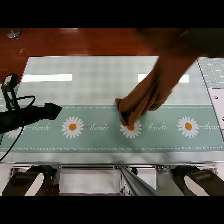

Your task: Fold the shirts.

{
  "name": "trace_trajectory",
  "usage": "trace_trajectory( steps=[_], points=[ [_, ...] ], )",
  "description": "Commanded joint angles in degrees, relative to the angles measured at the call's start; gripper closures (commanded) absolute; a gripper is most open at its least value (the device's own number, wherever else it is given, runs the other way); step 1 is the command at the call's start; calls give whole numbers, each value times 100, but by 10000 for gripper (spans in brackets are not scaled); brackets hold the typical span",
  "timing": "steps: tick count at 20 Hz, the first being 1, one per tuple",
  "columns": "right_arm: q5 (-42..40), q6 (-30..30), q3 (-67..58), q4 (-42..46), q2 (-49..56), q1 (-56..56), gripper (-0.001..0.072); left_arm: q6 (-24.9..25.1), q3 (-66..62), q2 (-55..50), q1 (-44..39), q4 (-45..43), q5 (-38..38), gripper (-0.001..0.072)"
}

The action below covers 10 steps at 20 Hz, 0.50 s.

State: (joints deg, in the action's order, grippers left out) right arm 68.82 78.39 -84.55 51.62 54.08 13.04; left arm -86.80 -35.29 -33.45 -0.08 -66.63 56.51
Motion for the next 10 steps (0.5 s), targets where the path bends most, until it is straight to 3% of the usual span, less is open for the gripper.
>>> trace_trajectory(
  steps=[1,5,8,9,10],
  points=[
    [-1471,608,1458,678,647,1759,684,20,2,-175,7,-155,-197,6],
    [-2177,743,1453,334,2712,2916,684,17,-28,-590,55,-704,-208,6],
    [-1976,459,953,-841,3886,3071,681,-2,-114,-758,315,-682,-205,6],
    [-1711,197,693,-1220,4124,3069,541,-2,-118,-756,321,-612,-203,6],
    [-1394,22,411,-1346,4266,3010,154,0,-116,-758,310,-455,-192,6]
  ],
)
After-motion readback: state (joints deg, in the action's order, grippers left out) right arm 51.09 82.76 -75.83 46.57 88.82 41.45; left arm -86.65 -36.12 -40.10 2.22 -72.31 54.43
